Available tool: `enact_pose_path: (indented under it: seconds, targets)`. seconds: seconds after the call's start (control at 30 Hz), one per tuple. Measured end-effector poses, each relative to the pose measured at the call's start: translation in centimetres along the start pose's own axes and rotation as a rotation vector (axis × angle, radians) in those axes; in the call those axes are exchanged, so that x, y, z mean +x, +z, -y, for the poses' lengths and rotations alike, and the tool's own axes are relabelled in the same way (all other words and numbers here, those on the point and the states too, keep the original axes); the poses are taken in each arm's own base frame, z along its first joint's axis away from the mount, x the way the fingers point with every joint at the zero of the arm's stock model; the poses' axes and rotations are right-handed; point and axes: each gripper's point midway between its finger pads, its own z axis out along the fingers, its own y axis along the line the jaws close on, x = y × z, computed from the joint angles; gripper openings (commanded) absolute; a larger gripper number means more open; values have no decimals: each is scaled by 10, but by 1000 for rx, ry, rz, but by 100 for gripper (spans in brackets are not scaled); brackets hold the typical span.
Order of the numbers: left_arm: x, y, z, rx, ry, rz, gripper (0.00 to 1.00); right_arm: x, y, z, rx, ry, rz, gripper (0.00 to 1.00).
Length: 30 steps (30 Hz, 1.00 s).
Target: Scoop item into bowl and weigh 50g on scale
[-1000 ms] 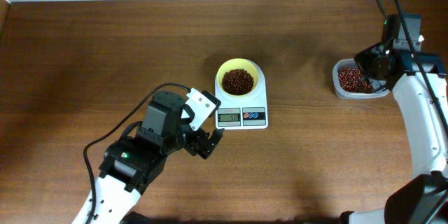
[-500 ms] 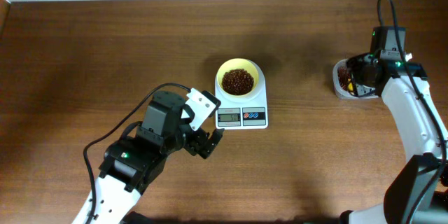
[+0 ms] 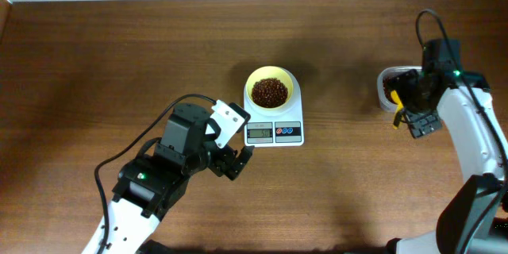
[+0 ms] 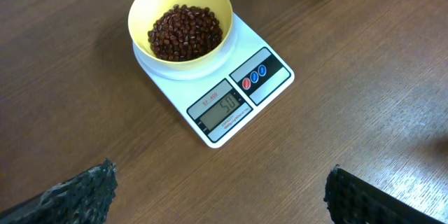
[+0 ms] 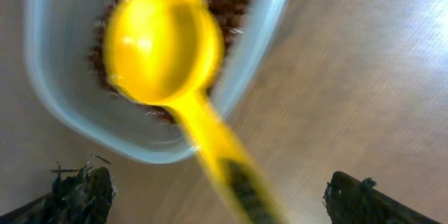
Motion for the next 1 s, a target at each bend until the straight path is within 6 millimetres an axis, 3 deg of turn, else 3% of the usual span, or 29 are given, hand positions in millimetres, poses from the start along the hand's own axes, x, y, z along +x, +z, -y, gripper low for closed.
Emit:
enact_pose_path:
  seconds: [0.07, 0.2, 0.3, 0.37, 0.47, 0.57, 0.67, 0.77, 1.0]
  targets:
    - [0, 0, 0, 0, 0, 0, 99, -12, 0, 18, 31, -3, -14, 99]
    - [0, 0, 0, 0, 0, 0, 99, -36, -7, 33, 14, -38, -3, 99]
    - [0, 0, 0, 0, 0, 0, 99, -54, -31, 16, -78, -145, 29, 99]
    - [0, 0, 0, 0, 0, 0, 99, -64, -66, -15, -212, -319, 63, 99]
    - [0, 0, 0, 0, 0, 0, 99, -49, -99, -27, -295, -507, 9, 99]
    - [0, 0, 0, 0, 0, -1, 99, -28, -139, -18, -307, -675, -61, 99]
    - [0, 0, 0, 0, 0, 1, 99, -20, -163, -7, -281, -799, -67, 99]
    - [0, 0, 0, 0, 0, 0, 99, -16, -165, 4, -246, -892, -81, 99]
    - [0, 0, 0, 0, 0, 0, 99, -25, -163, 6, -210, -1000, -37, 99]
